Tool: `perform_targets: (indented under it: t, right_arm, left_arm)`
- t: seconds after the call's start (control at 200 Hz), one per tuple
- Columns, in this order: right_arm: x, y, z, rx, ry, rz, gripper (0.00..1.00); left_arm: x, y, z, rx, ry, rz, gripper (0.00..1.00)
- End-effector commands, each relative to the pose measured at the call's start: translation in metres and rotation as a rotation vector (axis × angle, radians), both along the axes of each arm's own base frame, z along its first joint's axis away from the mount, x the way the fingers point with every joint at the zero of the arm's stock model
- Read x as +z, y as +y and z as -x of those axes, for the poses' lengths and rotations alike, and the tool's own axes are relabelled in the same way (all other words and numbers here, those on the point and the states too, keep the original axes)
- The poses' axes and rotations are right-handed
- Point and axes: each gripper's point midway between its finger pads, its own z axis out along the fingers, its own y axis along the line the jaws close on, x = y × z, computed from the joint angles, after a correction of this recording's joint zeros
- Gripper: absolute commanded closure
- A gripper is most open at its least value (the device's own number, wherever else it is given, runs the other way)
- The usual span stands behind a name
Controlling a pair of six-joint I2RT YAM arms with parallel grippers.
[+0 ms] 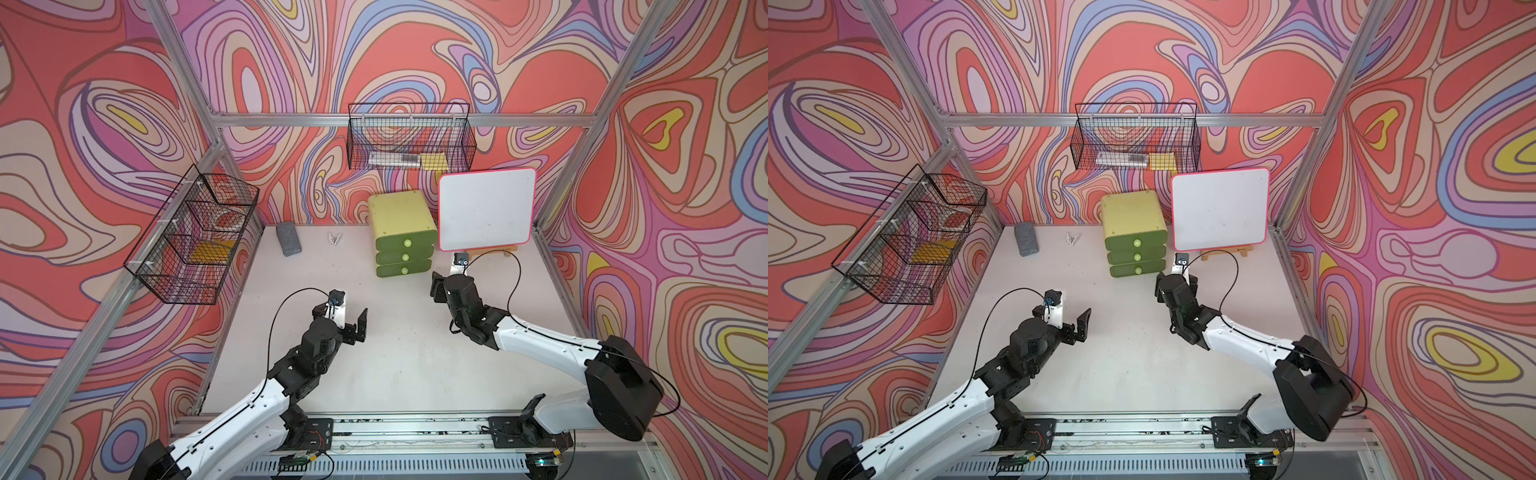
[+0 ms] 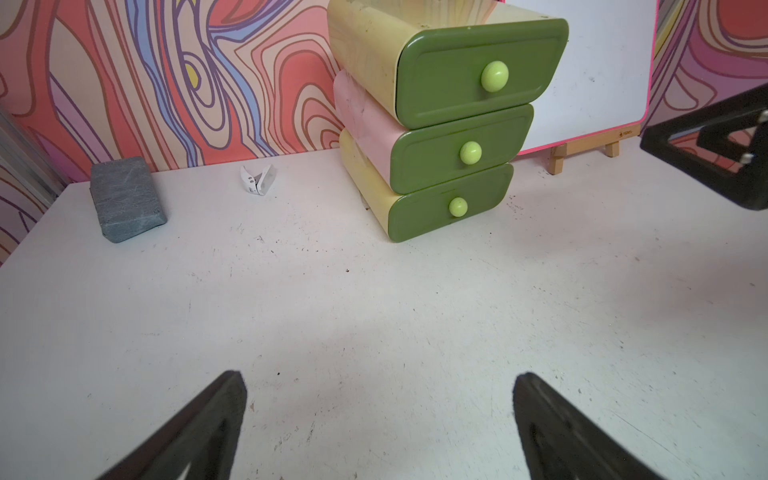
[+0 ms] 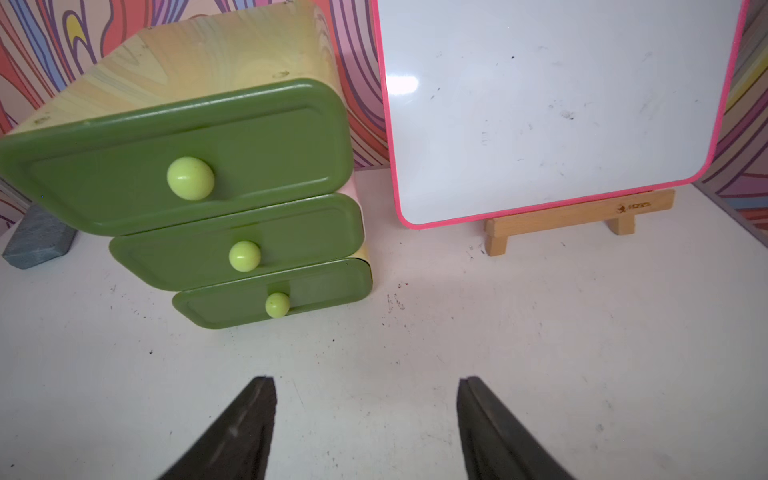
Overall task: Place the wired earphones into the drawer by color
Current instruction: Reset both arms
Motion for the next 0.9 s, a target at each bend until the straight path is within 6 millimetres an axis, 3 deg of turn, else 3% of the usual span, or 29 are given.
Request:
perform_targets:
  t: [0.0, 0.125, 0.18, 0.295, 0.541, 0.741, 0.816, 0.831, 0.896]
  right_arm:
    - [-0.003, -0.020, 0.013, -0.017, 0.019, 0.099, 0.27]
    - [0.004, -0.030, 0.021, -0.018, 0.011, 0.141, 0.18]
    - [0.005, -0.033, 0.024, -0.016, 0.012, 0.163, 0.02]
    - [0.011, -0.040, 0.027, -0.029, 0.003, 0.197, 0.02]
    - [0.033, -0.059, 0.031, -0.086, -0.050, 0.187, 0.02]
    - [0.056, -0.072, 0.033, -0.046, -0.052, 0.065, 0.02]
    - [0.058, -0.081, 0.033, -0.038, -0.060, 0.020, 0.02]
    - [0.057, -0.083, 0.032, -0.038, -0.057, 0.014, 0.02]
    - [0.053, -0.094, 0.031, -0.049, -0.053, -0.014, 0.02]
  left_arm:
    - [0.008, -0.001, 0.000, -0.023, -0.061, -0.022, 0.01]
    - [0.003, 0.005, -0.005, 0.021, -0.065, -0.052, 0.01]
    - [0.001, 0.009, -0.009, 0.052, -0.058, -0.066, 0.01]
    - [0.001, 0.012, -0.015, 0.086, -0.054, -0.104, 0.01]
    - [0.022, 0.028, -0.034, 0.183, -0.082, -0.204, 0.01]
    - [0.024, 0.053, -0.060, 0.184, 0.001, -0.014, 0.01]
    - [0.015, 0.062, -0.065, 0.187, 0.028, -0.019, 0.01]
    - [0.030, 0.064, -0.070, 0.193, 0.003, -0.009, 0.01]
    - [0.028, 0.074, -0.075, 0.216, 0.017, -0.007, 0.01]
